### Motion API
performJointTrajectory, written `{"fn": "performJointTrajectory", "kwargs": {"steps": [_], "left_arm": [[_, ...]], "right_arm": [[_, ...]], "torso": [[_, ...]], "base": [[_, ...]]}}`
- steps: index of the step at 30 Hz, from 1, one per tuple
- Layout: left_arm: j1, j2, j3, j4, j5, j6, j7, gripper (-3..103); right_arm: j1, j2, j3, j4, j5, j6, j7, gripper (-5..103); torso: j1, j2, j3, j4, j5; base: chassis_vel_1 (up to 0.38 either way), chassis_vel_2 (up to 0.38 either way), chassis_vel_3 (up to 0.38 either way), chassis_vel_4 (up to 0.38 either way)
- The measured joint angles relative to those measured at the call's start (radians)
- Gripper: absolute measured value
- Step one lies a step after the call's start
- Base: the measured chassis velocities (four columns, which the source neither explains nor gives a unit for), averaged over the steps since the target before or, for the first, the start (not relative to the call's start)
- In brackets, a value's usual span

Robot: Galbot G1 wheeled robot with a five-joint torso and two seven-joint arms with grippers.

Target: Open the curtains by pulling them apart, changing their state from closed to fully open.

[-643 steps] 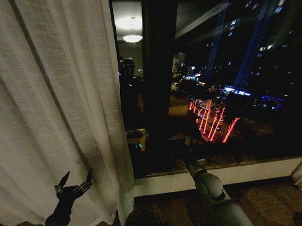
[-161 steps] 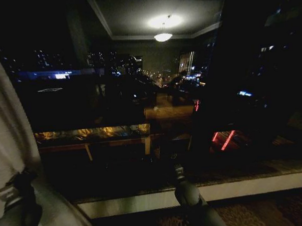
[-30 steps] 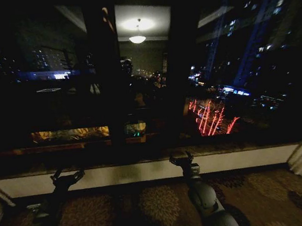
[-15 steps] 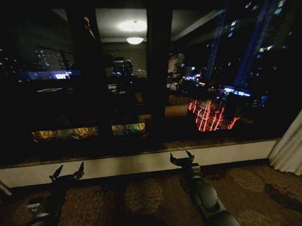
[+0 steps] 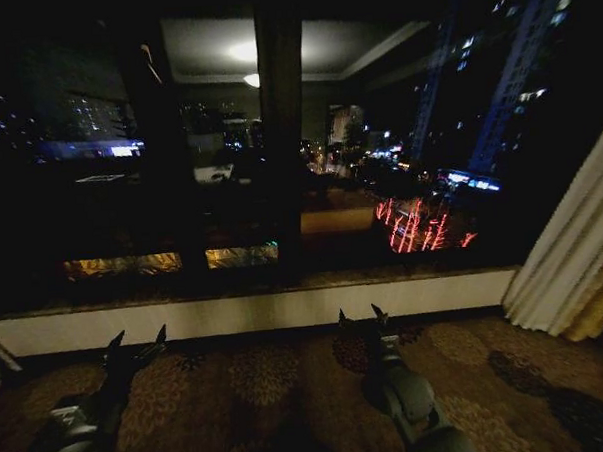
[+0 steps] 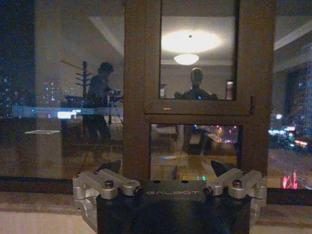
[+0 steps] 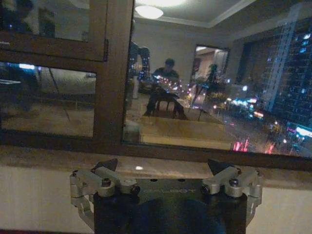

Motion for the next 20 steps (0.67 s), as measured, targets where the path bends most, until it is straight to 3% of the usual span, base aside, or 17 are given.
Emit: {"fn": "performJointTrajectory", "kwargs": {"steps": [10,20], "left_arm": [[0.005,0.013,-0.009,0.016,-0.02,-0.013,0.002,100],[-0.002,0.017,0.008,0.037,-0.047,-0.018,0.0,100]], "right_arm": [[0.001,0.018,-0.008,-0.007,-0.023,0.006,-0.001,100],[0.021,0.033,-0.01,-0.048,-0.027,0.029,0.002,100]], "torso": [[0.0,0.0,0.0,0.0004,-0.0005],[0.0,0.0,0.0,0.0002,-0.0001]], "base": [[0.19,-0.304,-0.172,0.294],[0.109,-0.066,-0.121,0.084]]}}
